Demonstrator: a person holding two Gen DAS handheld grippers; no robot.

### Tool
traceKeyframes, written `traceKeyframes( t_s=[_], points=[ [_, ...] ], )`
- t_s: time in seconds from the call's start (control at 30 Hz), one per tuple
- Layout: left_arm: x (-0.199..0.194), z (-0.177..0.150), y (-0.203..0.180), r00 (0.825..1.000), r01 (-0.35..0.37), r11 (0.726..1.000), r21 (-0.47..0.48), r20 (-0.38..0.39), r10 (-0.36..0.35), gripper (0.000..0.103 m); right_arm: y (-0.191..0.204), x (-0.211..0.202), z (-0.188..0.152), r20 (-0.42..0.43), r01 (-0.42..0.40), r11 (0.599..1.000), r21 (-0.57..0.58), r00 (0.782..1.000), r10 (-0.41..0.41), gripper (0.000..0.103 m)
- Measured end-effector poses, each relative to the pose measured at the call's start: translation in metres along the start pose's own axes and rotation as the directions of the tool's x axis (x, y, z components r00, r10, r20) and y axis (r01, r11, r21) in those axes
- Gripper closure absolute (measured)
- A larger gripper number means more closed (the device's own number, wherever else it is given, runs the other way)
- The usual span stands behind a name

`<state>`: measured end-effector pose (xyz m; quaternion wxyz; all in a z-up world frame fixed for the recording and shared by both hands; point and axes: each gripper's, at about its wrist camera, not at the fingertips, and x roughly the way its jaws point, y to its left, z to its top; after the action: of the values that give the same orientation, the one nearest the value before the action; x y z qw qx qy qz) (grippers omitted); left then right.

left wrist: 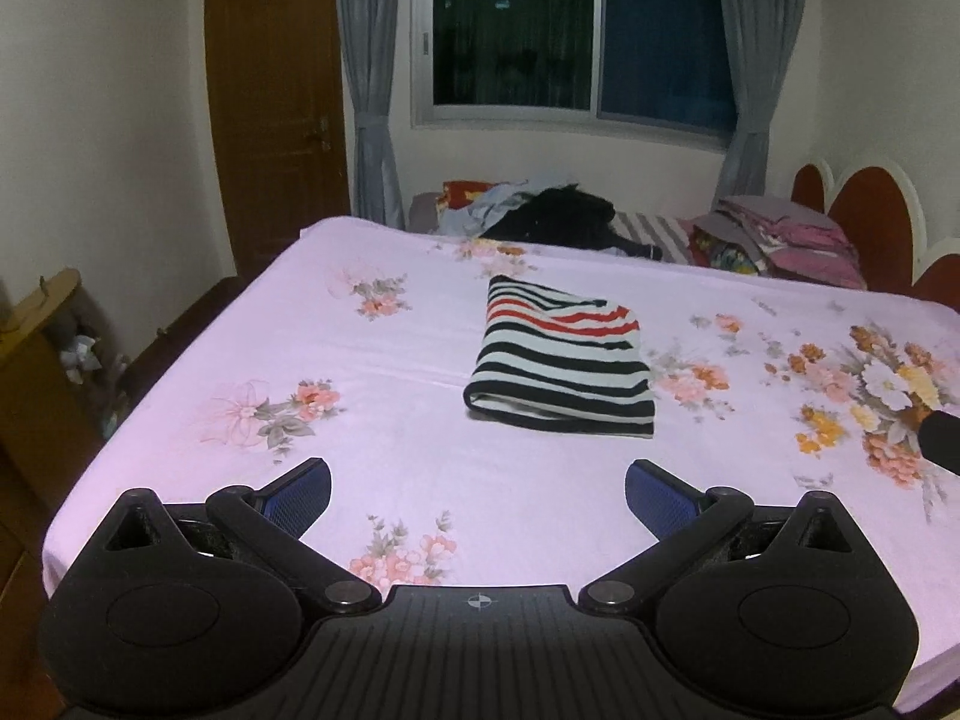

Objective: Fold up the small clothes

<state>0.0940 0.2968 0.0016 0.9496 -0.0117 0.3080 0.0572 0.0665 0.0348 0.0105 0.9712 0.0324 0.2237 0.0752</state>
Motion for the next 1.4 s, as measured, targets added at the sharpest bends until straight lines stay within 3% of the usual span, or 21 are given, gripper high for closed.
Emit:
traceKeyframes(
  t_s=[0.4, 1.4],
  points=[
    [-0.038, -0.003, 0.0, 0.998, -0.022, 1.0, -0.004, 0.05, 0.022, 0.0, 0.007, -0.011, -0.005, 0.014, -0.015, 1.0, -0.022, 1.0, 0.015, 0.0],
    [-0.031, -0.002, 0.001, 0.999, -0.03, 1.0, -0.009, 0.018, 0.03, 0.0, 0.014, -0.002, -0.01, -0.019, -0.026, 0.999, -0.018, 0.999, 0.026, 0.0]
  ],
)
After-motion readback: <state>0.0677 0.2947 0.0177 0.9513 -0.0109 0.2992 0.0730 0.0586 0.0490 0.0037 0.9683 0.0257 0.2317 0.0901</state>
